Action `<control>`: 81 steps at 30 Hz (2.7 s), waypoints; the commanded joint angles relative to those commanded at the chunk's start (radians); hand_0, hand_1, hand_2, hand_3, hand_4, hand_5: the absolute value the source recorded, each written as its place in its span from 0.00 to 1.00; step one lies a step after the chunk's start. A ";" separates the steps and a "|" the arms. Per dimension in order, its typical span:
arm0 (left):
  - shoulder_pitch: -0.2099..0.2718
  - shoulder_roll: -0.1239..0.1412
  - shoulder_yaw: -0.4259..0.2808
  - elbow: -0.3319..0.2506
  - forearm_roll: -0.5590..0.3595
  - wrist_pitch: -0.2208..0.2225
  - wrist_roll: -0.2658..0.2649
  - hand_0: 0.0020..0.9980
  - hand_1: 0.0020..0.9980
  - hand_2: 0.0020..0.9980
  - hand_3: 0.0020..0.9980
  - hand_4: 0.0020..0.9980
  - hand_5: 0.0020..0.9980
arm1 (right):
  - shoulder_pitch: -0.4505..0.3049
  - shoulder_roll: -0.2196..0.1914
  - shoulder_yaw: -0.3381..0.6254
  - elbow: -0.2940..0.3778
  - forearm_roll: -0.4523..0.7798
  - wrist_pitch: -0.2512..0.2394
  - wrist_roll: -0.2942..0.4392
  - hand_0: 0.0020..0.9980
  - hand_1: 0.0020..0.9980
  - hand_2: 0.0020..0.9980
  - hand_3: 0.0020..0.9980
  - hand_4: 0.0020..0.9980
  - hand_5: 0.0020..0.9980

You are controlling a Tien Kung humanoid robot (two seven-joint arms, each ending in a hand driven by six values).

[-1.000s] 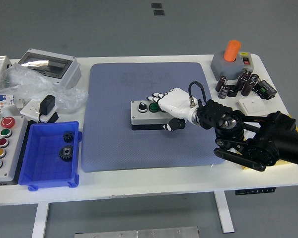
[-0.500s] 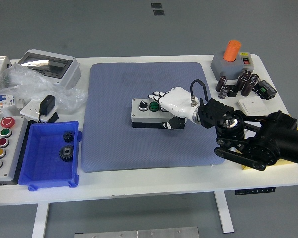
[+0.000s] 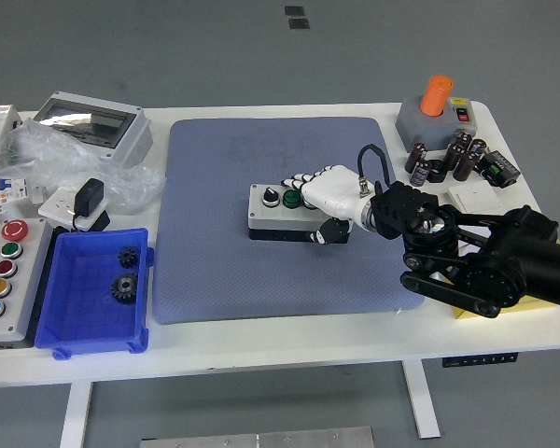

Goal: Pick up the button,place it on the desk,press the button,press the button

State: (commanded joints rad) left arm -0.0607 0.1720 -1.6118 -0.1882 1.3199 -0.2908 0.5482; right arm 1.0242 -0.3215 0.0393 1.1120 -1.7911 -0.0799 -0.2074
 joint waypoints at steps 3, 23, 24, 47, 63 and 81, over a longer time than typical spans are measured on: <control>0.000 0.000 0.002 -0.001 -0.007 -0.011 0.019 0.68 0.69 0.49 0.64 0.67 0.24 | 0.002 -0.002 0.003 0.005 0.003 0.007 0.002 1.00 1.00 1.00 1.00 0.88 0.06; 0.004 -0.003 0.006 -0.011 -0.030 -0.033 0.076 0.70 0.74 0.50 0.66 0.94 0.36 | 0.025 -0.203 0.165 0.248 0.195 -0.007 -0.074 1.00 1.00 1.00 1.00 0.90 0.07; 0.006 -0.002 0.008 -0.012 -0.033 -0.029 0.077 0.70 0.74 0.50 0.65 0.96 0.35 | 0.017 -0.226 0.188 0.273 0.218 0.025 -0.112 1.00 1.00 1.00 1.00 0.90 0.06; 0.004 0.002 -0.003 -0.024 -0.023 -0.007 0.097 0.71 0.73 0.49 0.67 0.97 0.33 | 0.061 -0.231 0.245 0.322 0.592 0.576 -0.438 0.62 0.48 0.30 1.00 0.31 0.00; 0.006 -0.001 -0.004 -0.027 -0.027 -0.006 0.097 0.71 0.73 0.49 0.66 0.95 0.32 | 0.074 -0.223 0.270 0.286 0.579 0.569 -0.438 0.60 0.47 0.29 1.00 0.27 0.00; 0.006 -0.002 -0.009 -0.030 -0.026 -0.008 0.097 0.71 0.72 0.48 0.64 0.92 0.31 | 0.092 -0.180 0.266 0.269 0.579 0.565 -0.438 0.60 0.45 0.29 1.00 0.26 0.00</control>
State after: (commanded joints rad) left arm -0.0549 0.1696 -1.6211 -0.2181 1.2942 -0.2986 0.6454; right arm 1.1160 -0.5014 0.3050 1.3808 -1.2116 0.4849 -0.6454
